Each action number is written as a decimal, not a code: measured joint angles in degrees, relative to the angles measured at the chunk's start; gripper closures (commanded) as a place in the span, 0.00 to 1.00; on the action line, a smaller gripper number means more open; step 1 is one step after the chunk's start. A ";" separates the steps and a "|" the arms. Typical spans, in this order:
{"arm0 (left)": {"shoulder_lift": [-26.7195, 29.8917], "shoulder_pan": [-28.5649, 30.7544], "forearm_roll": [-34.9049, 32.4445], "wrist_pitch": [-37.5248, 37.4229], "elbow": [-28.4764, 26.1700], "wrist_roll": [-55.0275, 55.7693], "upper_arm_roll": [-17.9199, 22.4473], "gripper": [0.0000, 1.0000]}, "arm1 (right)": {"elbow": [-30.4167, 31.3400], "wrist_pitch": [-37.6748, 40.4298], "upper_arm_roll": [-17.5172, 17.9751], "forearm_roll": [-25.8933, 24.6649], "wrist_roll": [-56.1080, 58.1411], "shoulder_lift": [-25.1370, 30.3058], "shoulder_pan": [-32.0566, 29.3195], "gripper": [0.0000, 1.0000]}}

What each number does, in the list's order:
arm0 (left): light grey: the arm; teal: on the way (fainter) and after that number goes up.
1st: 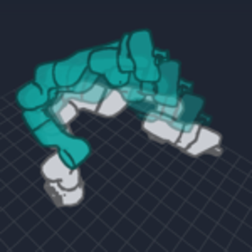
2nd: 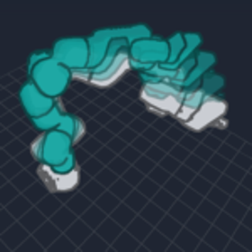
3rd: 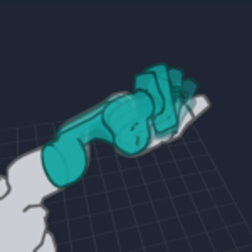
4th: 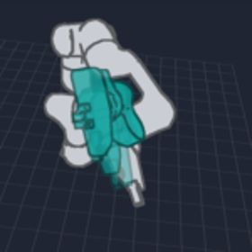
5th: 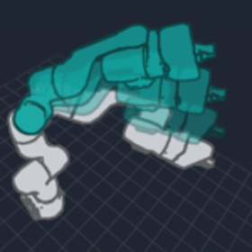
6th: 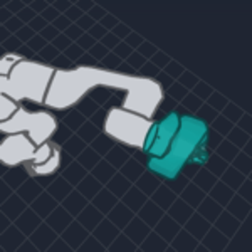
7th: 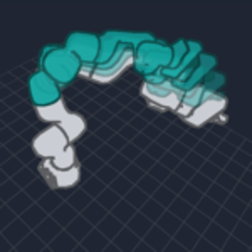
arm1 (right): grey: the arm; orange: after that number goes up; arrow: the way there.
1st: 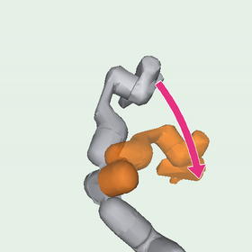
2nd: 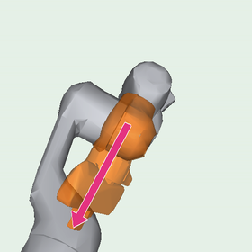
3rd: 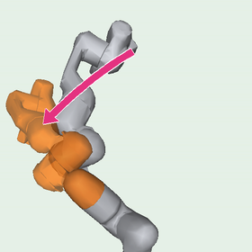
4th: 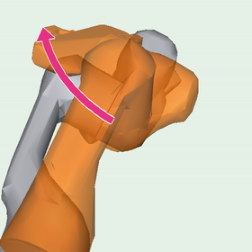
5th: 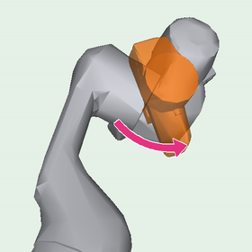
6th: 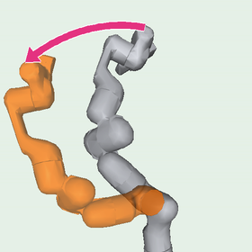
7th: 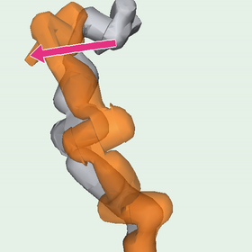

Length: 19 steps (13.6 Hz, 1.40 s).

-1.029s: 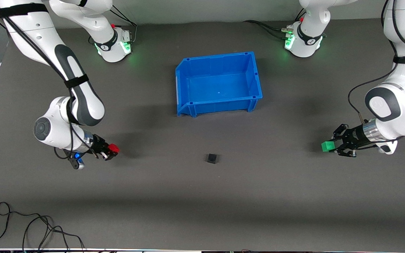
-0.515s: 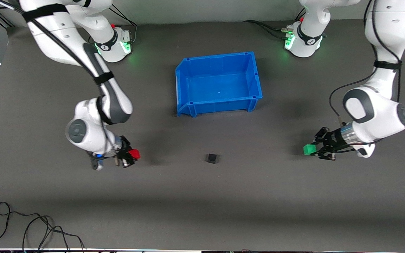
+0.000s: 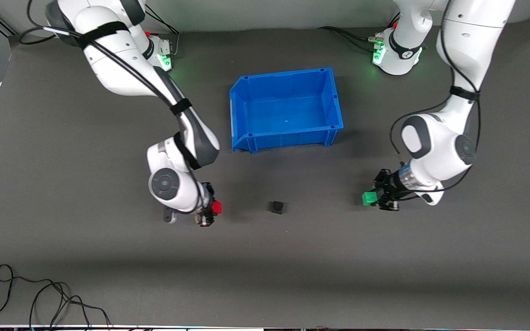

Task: Attach green and red cubes to black cube
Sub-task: 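Carry the red cube and green cube toward the black cube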

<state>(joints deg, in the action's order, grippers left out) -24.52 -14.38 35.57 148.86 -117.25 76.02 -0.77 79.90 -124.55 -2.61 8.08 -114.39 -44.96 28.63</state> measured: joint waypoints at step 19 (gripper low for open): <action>-17.75 -18.00 -3.06 5.82 20.43 11.35 0.33 0.94 | -19.53 0.83 -0.70 -1.32 -21.92 -15.29 8.56 1.00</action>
<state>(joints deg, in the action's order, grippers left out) -42.27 -32.38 32.51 154.68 -96.82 87.36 -0.44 60.37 -123.72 -3.31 6.75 -136.31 -60.25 37.19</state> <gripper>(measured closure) 0.630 0.608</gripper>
